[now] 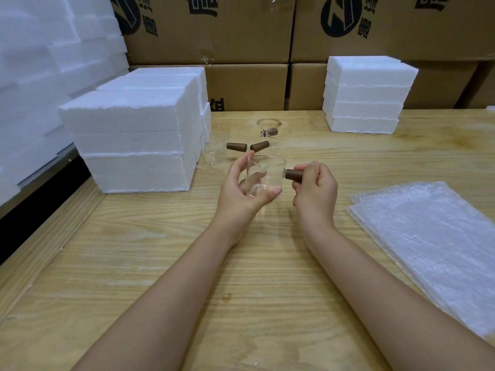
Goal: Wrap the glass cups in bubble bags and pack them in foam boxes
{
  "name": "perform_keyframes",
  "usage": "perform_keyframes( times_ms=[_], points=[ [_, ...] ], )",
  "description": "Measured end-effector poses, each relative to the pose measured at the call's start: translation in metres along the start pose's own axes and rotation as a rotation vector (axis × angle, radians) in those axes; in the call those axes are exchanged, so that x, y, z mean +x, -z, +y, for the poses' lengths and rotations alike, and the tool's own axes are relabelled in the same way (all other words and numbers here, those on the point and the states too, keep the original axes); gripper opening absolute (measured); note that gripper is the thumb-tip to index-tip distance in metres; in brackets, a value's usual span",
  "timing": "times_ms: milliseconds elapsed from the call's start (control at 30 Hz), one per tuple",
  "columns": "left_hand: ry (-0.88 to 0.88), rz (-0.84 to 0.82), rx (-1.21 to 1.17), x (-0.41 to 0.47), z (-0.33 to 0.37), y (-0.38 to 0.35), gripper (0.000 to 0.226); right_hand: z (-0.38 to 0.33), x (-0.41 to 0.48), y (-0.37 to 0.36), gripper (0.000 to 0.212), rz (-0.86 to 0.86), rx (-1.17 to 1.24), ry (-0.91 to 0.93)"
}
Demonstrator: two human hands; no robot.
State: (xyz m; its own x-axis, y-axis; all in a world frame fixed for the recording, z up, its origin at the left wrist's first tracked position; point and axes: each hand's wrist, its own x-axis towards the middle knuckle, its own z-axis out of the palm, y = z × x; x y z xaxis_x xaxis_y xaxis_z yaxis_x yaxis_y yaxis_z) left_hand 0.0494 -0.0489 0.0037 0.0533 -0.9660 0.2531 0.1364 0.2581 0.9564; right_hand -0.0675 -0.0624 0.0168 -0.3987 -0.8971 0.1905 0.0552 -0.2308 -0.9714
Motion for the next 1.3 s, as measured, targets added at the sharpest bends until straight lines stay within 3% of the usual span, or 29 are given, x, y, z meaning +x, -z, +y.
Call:
perform_keyframes(
  times_ms=[300,533,733,1033,1300],
  points=[
    [-0.187,0.013,0.332,-0.001,-0.006,-0.002,0.073,0.005,0.004,0.001,0.028,-0.088,0.173,-0.193],
    [-0.286,0.037,0.483,-0.002,-0.004,-0.002,0.075,0.011,0.008,0.0,0.026,-0.089,0.213,-0.217],
    [-0.31,0.052,0.487,-0.002,-0.003,-0.003,0.077,0.012,0.007,0.001,0.027,-0.114,0.237,-0.185],
    [-0.253,0.094,0.462,0.0,-0.005,0.003,0.077,0.005,-0.007,0.001,0.025,-0.176,0.138,0.102],
    [-0.304,0.133,0.444,0.001,-0.006,0.002,0.081,0.007,-0.005,-0.002,0.016,-0.126,0.102,0.027]
  ],
)
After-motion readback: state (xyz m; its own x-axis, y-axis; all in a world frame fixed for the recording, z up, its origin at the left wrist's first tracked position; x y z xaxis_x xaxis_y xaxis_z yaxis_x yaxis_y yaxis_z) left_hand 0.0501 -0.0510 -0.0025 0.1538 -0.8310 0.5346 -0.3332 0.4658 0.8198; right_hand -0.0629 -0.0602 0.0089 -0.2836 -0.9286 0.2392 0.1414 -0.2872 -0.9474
